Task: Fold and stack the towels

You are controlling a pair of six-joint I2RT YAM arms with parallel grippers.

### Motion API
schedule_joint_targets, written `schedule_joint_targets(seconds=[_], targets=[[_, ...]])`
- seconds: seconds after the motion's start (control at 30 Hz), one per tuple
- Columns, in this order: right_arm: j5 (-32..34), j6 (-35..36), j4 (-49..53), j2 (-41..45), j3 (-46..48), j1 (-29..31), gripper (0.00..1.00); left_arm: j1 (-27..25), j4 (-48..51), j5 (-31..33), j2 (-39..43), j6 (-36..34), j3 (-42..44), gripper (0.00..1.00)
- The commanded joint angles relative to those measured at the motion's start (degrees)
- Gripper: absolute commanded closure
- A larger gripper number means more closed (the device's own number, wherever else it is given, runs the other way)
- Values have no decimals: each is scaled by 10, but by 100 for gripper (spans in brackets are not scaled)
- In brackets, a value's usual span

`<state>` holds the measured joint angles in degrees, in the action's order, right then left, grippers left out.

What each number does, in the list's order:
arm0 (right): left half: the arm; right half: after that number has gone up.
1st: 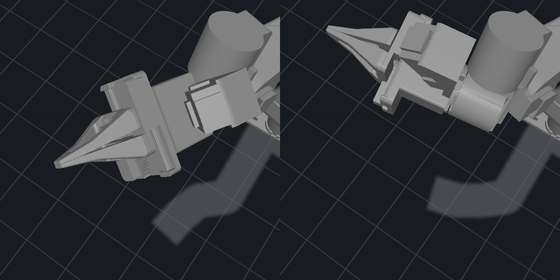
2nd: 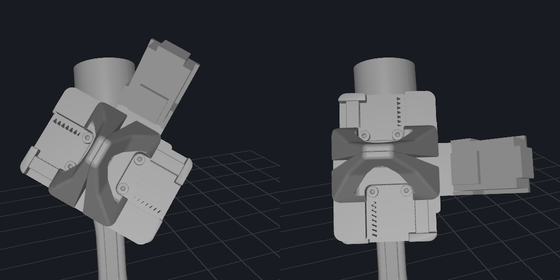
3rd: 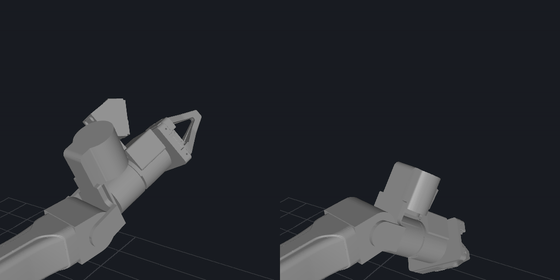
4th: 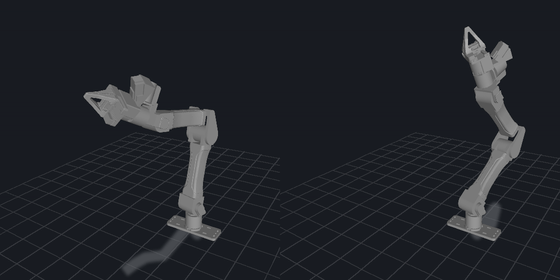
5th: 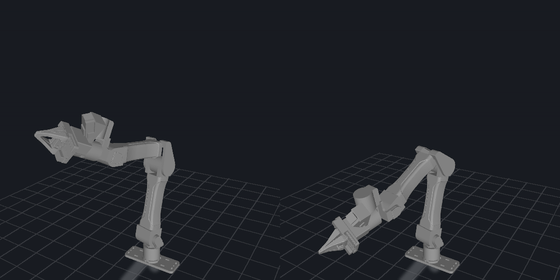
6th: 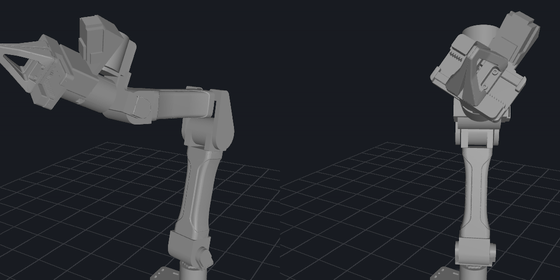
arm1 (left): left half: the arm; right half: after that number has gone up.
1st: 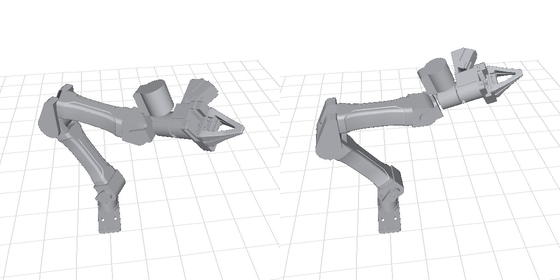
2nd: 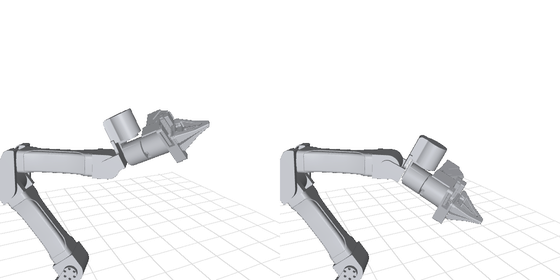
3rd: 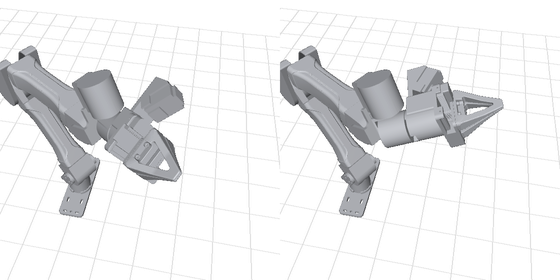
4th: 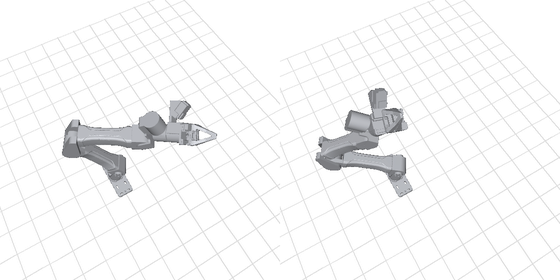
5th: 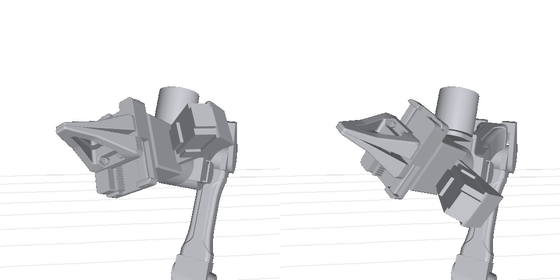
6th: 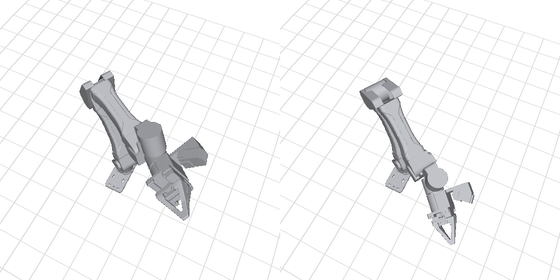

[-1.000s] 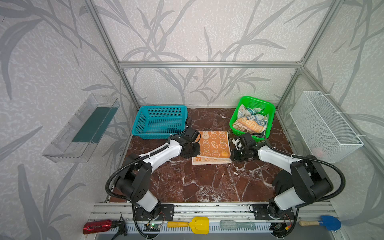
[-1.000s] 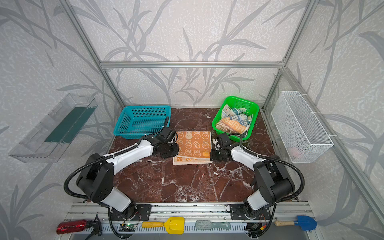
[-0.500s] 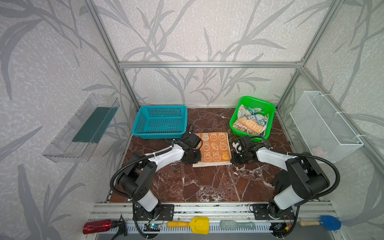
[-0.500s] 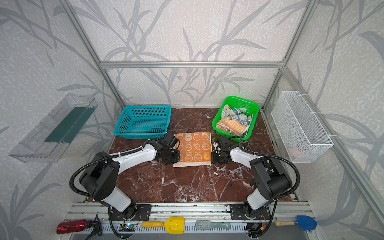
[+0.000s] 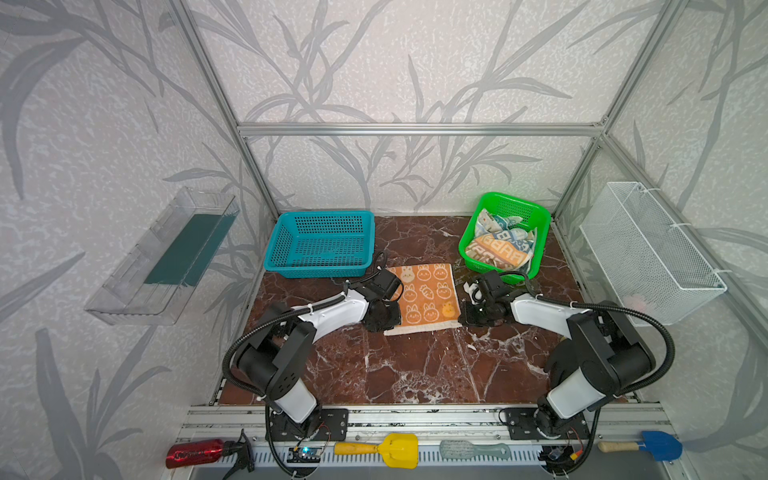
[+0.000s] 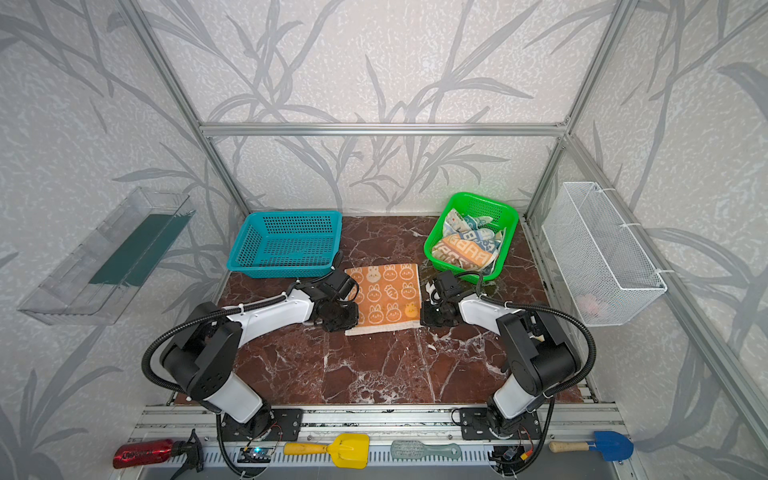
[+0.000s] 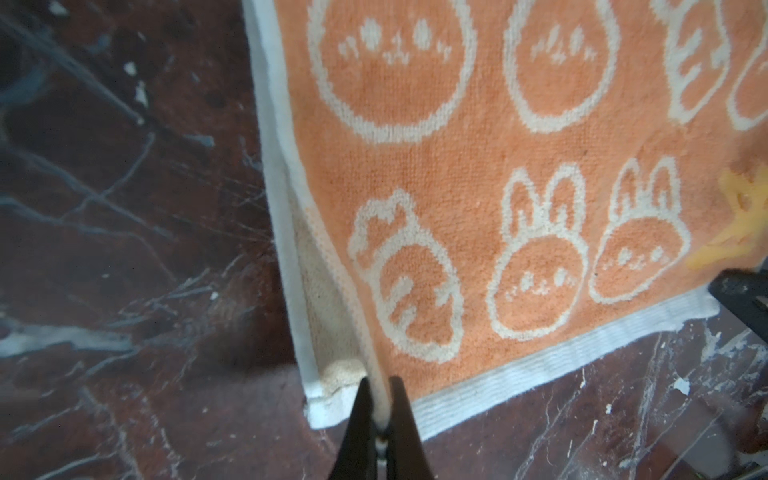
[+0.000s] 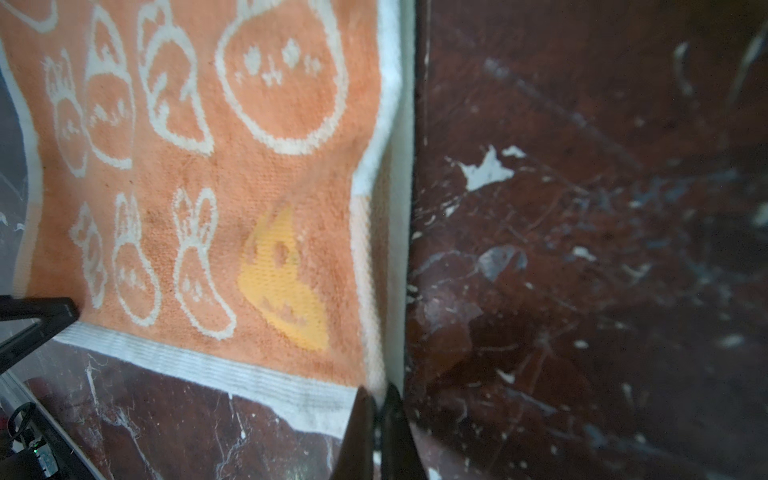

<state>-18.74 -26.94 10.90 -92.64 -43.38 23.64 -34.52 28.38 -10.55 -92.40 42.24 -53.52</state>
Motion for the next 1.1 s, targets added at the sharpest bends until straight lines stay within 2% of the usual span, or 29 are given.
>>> schedule_joint_targets(seconds=[0.0, 0.13, 0.37, 0.77, 0.83, 1.0, 1.07], targets=[[20, -10, 10, -20, 20, 0, 100, -3, 45, 8, 31, 5, -10, 100], [23, -15, 8, -21, 22, 3, 100, -5, 38, 4, 45, 19, 7, 100], [26, -16, 8, -28, 20, 4, 100, -11, 4, -13, 20, 34, 43, 100], [28, -17, 11, -36, 9, 5, 100, -15, 13, -17, 12, 22, 39, 99], [28, -16, 14, -38, 4, 7, 100, -16, 21, -19, 13, 17, 31, 94], [28, -12, 19, -41, -4, 11, 99, -15, 44, -20, 27, 7, 17, 68], [28, -11, 19, -42, -5, 11, 99, -15, 52, -19, 35, 3, 13, 60]])
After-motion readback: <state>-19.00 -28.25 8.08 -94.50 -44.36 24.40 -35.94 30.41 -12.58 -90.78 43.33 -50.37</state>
